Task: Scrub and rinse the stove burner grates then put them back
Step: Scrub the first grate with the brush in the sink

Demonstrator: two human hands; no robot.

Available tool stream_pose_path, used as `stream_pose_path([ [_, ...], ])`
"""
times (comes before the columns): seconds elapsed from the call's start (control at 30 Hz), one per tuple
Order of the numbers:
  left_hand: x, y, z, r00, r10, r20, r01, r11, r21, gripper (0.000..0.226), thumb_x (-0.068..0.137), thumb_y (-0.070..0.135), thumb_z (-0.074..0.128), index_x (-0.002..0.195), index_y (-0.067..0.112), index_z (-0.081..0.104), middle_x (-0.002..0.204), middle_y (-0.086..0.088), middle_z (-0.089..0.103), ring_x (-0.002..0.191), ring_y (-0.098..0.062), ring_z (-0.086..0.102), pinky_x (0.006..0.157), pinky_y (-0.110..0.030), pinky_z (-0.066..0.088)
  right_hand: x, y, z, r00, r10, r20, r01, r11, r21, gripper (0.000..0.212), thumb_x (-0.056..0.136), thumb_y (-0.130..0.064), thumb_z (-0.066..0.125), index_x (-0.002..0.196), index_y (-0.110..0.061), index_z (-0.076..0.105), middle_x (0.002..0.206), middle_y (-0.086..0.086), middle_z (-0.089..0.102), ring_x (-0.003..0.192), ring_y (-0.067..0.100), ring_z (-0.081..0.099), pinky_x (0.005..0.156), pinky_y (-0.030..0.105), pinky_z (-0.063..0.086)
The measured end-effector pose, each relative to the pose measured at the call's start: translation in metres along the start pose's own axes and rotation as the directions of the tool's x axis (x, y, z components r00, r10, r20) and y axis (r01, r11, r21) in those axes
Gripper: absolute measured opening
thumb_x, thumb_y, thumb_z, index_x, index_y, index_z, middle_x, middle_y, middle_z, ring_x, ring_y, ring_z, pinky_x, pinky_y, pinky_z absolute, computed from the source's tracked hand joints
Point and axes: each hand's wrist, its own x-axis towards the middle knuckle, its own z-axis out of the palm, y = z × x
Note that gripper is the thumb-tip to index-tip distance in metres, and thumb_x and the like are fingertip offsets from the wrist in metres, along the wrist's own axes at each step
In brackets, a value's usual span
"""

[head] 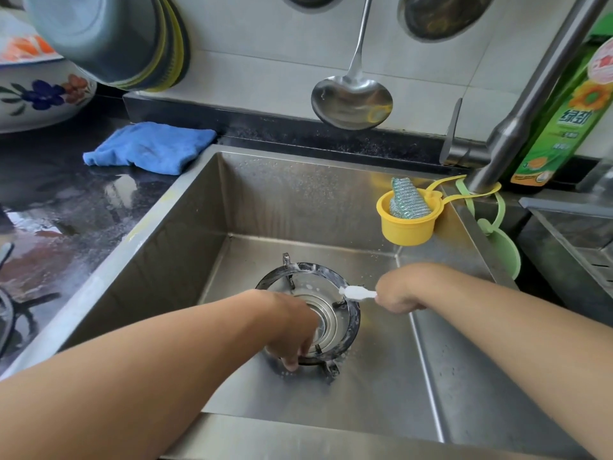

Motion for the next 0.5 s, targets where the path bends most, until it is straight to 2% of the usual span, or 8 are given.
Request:
stream_pose_path([
  [0.07, 0.001, 0.0, 0.0, 1.0, 0.003, 0.012, -0.003, 1.0, 0.003, 0.038, 0.093, 0.042, 0.07, 0.128, 0.029, 0.071, 0.116, 0.002, 0.072, 0.111, -0.021, 0.063, 0.087, -0.028, 0.047, 0.0, 0.004, 0.004, 0.995, -0.001, 0.101, -0.001, 1.0, 0.016, 0.023, 0.1, -0.001, 0.042, 0.112, 0.004, 0.062, 0.081, 0.018, 0.062, 0.057, 0.026, 0.053, 0.05, 0.028, 0.044],
  [0.13, 0.003, 0.001, 0.002, 1.0, 0.001, 0.023, -0.002, 1.0, 0.026, 0.037, 0.093, 0.043, 0.069, 0.127, 0.029, 0.072, 0.114, 0.002, 0.073, 0.108, -0.022, 0.064, 0.086, -0.029, 0.049, -0.001, 0.006, 0.009, 0.966, -0.042, 0.255, 0.04, 0.999, 0.014, 0.028, 0.105, -0.02, 0.036, 0.088, -0.009, 0.055, 0.061, 0.006, 0.042, 0.037, 0.015, 0.032, 0.036, 0.015, 0.026],
  [0.2, 0.004, 0.0, 0.002, 1.0, 0.003, 0.023, -0.004, 0.999, 0.035, 0.037, 0.093, 0.044, 0.068, 0.126, 0.028, 0.072, 0.114, 0.002, 0.073, 0.107, -0.023, 0.064, 0.084, -0.03, 0.048, -0.005, 0.004, 0.008, 0.927, -0.092, 0.364, 0.096, 0.995, 0.006, 0.033, 0.105, -0.028, 0.037, 0.079, -0.013, 0.05, 0.06, 0.002, 0.035, 0.036, 0.012, 0.024, 0.036, 0.012, 0.019],
  [0.23, 0.003, -0.001, 0.002, 1.0, 0.001, 0.022, -0.002, 1.0, 0.029, 0.037, 0.093, 0.045, 0.068, 0.125, 0.027, 0.073, 0.114, 0.001, 0.073, 0.107, -0.024, 0.064, 0.084, -0.03, 0.048, -0.005, 0.005, 0.005, 0.94, -0.059, 0.337, 0.058, 0.998, 0.016, 0.031, 0.105, -0.025, 0.038, 0.083, -0.01, 0.054, 0.06, 0.003, 0.037, 0.038, 0.013, 0.027, 0.035, 0.012, 0.021],
  [0.33, 0.005, -0.001, 0.004, 1.0, -0.016, 0.023, 0.015, 1.0, 0.019, 0.037, 0.093, 0.047, 0.066, 0.123, 0.026, 0.073, 0.112, 0.001, 0.072, 0.105, -0.024, 0.065, 0.087, -0.033, 0.053, -0.009, 0.004, -0.003, 0.997, -0.059, 0.049, 0.065, 0.988, -0.138, 0.018, 0.1, 0.0, 0.045, 0.108, 0.001, 0.061, 0.065, 0.008, 0.047, 0.047, 0.018, 0.041, 0.034, 0.023, 0.032],
  [0.37, 0.006, -0.001, 0.004, 0.999, -0.024, 0.021, 0.024, 1.0, 0.018, 0.038, 0.093, 0.048, 0.066, 0.123, 0.026, 0.073, 0.113, 0.001, 0.072, 0.105, -0.024, 0.066, 0.087, -0.034, 0.054, -0.009, 0.0, -0.002, 0.995, -0.095, 0.037, 0.1, 0.981, -0.166, 0.022, 0.097, 0.004, 0.047, 0.113, 0.004, 0.062, 0.065, 0.009, 0.047, 0.048, 0.018, 0.042, 0.036, 0.023, 0.033],
  [0.43, 0.008, 0.0, 0.006, 0.999, -0.039, 0.009, 0.039, 0.999, 0.015, 0.039, 0.093, 0.049, 0.066, 0.121, 0.024, 0.073, 0.114, 0.0, 0.072, 0.105, -0.025, 0.066, 0.084, -0.034, 0.053, -0.006, -0.01, 0.006, 0.975, -0.131, 0.18, 0.157, 0.978, -0.14, 0.022, 0.1, -0.004, 0.046, 0.109, 0.003, 0.064, 0.064, 0.008, 0.046, 0.047, 0.019, 0.039, 0.036, 0.021, 0.032],
  [0.5, 0.008, 0.002, 0.006, 0.999, -0.047, -0.019, 0.048, 0.999, 0.008, 0.04, 0.093, 0.049, 0.066, 0.121, 0.021, 0.073, 0.116, -0.002, 0.071, 0.105, -0.027, 0.065, 0.079, -0.032, 0.048, -0.011, -0.016, 0.011, 0.931, -0.165, 0.325, 0.211, 0.971, -0.112, 0.032, 0.106, -0.024, 0.038, 0.092, -0.006, 0.061, 0.062, 0.005, 0.041, 0.043, 0.017, 0.031, 0.037, 0.016, 0.025],
])
